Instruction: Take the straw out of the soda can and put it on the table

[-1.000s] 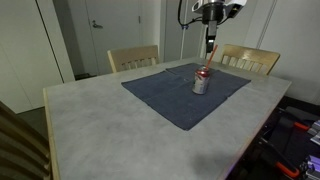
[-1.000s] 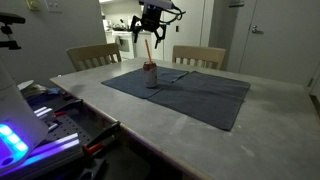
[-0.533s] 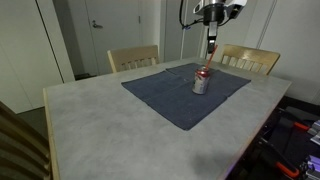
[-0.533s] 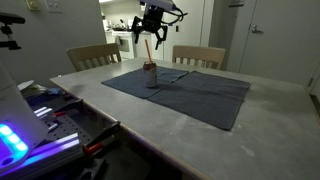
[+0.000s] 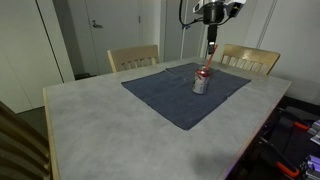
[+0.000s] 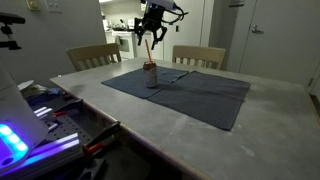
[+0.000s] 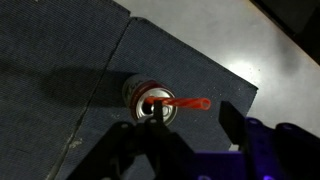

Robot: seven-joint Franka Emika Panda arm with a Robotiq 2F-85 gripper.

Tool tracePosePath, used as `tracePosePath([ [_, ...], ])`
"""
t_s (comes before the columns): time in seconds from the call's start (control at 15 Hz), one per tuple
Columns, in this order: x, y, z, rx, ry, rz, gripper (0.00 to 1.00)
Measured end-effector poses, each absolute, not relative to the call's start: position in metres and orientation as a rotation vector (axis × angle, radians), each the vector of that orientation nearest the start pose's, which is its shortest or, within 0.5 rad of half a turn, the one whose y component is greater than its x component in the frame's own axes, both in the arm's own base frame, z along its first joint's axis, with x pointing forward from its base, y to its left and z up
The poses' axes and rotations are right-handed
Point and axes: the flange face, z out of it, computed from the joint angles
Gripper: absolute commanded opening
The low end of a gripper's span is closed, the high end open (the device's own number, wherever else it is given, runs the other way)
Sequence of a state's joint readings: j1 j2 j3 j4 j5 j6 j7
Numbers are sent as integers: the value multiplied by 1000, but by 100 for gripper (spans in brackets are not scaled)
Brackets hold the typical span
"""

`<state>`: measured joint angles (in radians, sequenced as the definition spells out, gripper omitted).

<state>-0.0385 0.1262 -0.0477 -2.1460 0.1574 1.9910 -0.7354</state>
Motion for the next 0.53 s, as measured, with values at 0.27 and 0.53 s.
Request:
tracePosePath([
  [0.27,522,-36,322,-2782,-804,307,4],
  [0.53,522,-36,320,-2781,-799,313,9],
])
